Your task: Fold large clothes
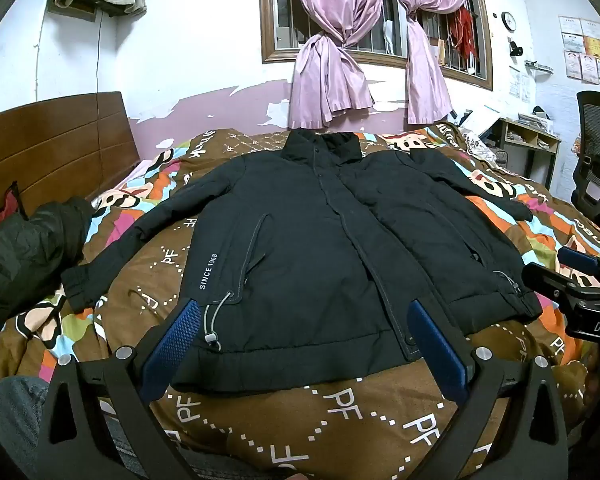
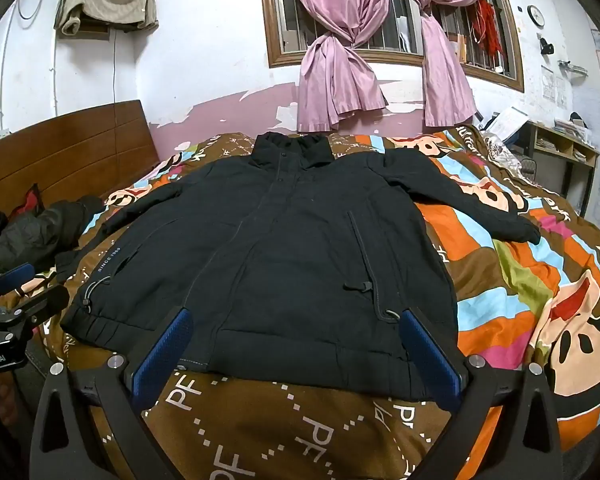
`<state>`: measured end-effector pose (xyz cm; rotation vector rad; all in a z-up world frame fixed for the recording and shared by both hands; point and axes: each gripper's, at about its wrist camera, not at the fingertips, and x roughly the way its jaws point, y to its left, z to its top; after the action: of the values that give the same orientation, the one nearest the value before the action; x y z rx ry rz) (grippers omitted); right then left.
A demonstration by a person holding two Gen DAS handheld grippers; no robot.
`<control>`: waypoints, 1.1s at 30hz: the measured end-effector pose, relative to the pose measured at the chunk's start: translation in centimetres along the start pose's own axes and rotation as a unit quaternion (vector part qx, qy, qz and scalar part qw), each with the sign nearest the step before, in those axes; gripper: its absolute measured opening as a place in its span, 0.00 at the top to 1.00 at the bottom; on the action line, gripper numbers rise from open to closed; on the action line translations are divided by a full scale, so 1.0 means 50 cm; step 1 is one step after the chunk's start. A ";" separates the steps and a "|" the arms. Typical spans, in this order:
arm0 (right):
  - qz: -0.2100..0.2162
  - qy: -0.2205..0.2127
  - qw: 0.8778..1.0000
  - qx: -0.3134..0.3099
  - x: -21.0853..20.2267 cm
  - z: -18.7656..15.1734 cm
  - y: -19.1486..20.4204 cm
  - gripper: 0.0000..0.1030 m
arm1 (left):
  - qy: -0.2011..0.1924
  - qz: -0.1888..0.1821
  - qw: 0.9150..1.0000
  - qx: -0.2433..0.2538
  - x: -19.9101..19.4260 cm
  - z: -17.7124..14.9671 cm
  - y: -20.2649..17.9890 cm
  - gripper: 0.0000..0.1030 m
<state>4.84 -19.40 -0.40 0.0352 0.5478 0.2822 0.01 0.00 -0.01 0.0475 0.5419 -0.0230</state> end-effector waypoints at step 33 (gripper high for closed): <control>0.002 0.006 1.000 0.004 0.005 -0.001 -0.001 0.00 | 0.000 0.000 1.000 0.001 0.000 0.000 0.000 0.02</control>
<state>5.01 -19.38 -0.57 0.0426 0.5602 0.2844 0.00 -0.02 -0.01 0.0491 0.5409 -0.0226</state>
